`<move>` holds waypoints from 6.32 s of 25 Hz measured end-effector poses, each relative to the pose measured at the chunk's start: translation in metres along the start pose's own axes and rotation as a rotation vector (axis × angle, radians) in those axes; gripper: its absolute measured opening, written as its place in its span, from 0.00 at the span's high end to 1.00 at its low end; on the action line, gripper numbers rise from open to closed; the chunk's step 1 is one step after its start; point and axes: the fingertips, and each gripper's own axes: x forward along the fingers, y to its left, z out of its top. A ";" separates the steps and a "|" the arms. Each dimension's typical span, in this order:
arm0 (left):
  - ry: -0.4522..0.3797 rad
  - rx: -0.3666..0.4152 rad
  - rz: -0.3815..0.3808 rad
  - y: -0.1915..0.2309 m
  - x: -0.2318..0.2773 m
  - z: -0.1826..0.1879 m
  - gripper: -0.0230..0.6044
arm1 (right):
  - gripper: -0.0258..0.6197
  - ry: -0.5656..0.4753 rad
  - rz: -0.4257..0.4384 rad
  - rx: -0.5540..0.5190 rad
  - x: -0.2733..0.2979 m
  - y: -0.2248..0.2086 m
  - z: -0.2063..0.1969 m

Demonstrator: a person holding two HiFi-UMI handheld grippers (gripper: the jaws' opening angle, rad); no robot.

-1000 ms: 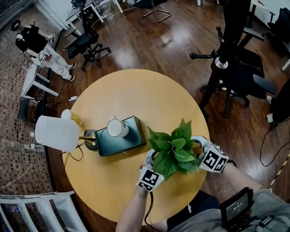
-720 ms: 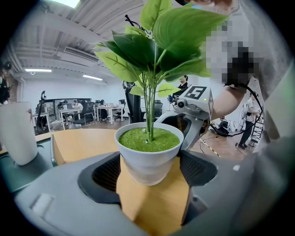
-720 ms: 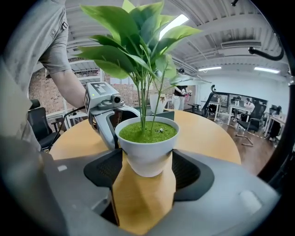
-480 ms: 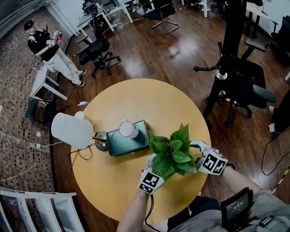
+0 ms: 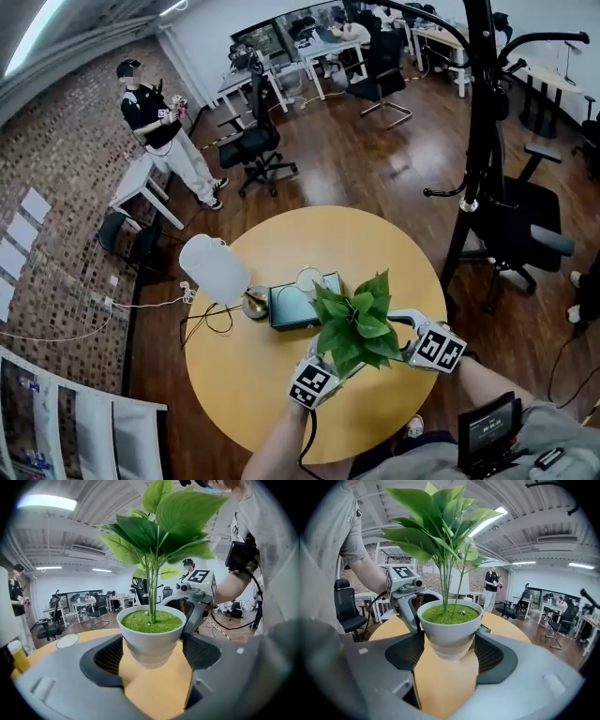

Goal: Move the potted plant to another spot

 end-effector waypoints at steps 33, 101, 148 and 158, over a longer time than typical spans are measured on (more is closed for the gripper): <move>-0.030 0.032 0.023 0.059 -0.239 -0.059 0.33 | 0.46 -0.005 -0.020 -0.052 0.162 0.145 0.127; 0.104 -0.140 -0.083 0.127 -0.164 -0.222 0.32 | 0.45 0.170 0.067 0.162 0.287 0.099 -0.005; -0.039 -0.078 0.090 -0.009 -0.277 -0.164 0.96 | 0.77 0.058 -0.130 0.087 0.174 0.235 0.056; -0.048 -0.184 0.228 -0.094 -0.295 -0.164 0.96 | 0.96 -0.007 -0.101 0.101 0.116 0.295 0.034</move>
